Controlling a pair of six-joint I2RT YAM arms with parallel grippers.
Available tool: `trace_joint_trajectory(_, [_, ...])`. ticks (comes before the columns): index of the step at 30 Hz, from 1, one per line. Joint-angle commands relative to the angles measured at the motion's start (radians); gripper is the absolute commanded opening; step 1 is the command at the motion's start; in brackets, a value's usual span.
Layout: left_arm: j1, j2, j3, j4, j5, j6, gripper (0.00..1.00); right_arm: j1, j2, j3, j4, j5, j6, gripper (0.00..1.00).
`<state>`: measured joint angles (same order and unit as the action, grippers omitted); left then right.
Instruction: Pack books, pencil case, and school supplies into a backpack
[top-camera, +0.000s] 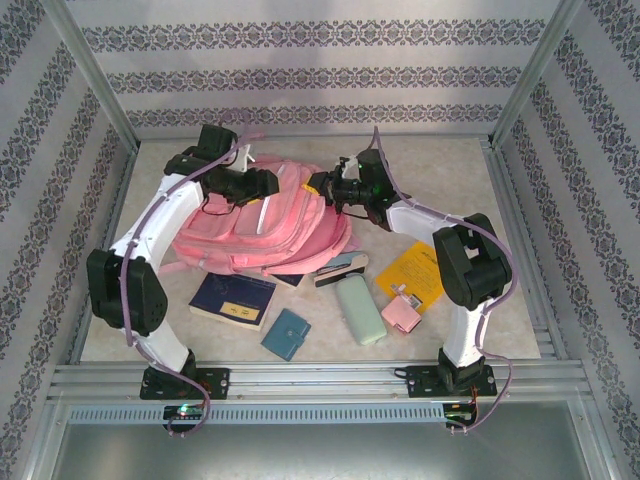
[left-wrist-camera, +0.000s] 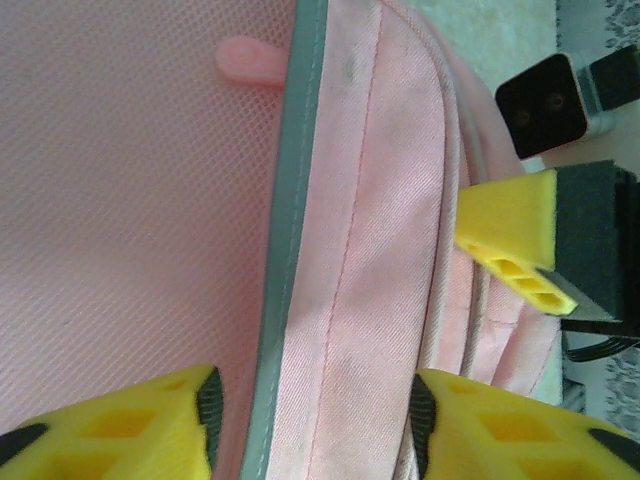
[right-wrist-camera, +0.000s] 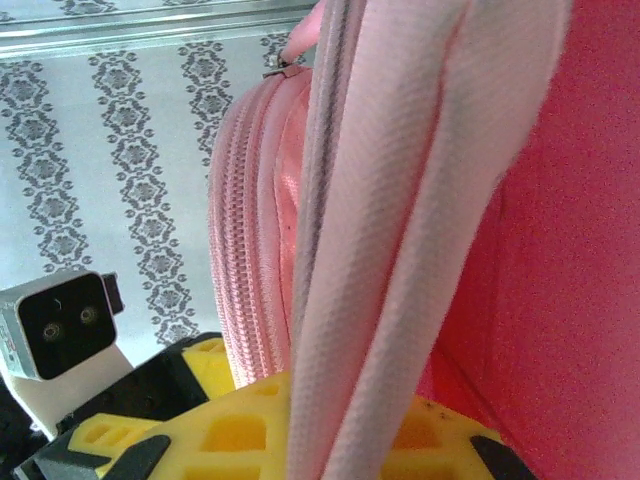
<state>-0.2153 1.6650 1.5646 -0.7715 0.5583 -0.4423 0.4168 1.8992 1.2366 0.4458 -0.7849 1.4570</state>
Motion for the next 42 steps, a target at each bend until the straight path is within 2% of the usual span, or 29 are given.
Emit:
trace_joint_trajectory(1, [-0.055, -0.054, 0.059, -0.083, -0.086, 0.024, 0.58, 0.002, -0.048, 0.008, 0.153, -0.022, 0.047, 0.00])
trace_joint_trajectory(10, [-0.192, 0.027, 0.208, -0.239, -0.231, 0.132, 0.62, 0.019, -0.046, 0.031, 0.194, -0.011, 0.093, 0.00])
trace_joint_trajectory(16, [-0.205, 0.082, 0.256, -0.289, -0.315, 0.153, 0.59, 0.026, -0.058, 0.034, 0.217, -0.001, 0.117, 0.00])
trace_joint_trajectory(27, [-0.204, 0.146, 0.268, -0.302, -0.362, 0.178, 0.58, 0.038, -0.076, 0.059, 0.256, 0.004, 0.164, 0.00])
trace_joint_trajectory(29, [-0.204, 0.150, 0.268, -0.303, -0.374, 0.183, 0.48, 0.040, -0.075, 0.063, 0.261, 0.004, 0.167, 0.00])
trace_joint_trajectory(32, [-0.202, 0.147, 0.261, -0.298, -0.394, 0.185, 0.26, 0.040, -0.076, 0.067, 0.263, 0.004, 0.170, 0.00])
trace_joint_trajectory(37, [-0.195, 0.144, 0.263, -0.291, -0.376, 0.183, 0.02, 0.040, -0.076, 0.063, 0.263, 0.000, 0.165, 0.00])
trace_joint_trajectory(40, [-0.194, 0.136, 0.270, -0.285, -0.367, 0.181, 0.00, 0.037, -0.088, 0.055, 0.224, -0.007, 0.124, 0.00])
trace_joint_trajectory(42, [-0.194, 0.128, 0.279, -0.286, -0.363, 0.179, 0.00, 0.032, -0.114, 0.046, 0.128, 0.000, 0.055, 0.00])
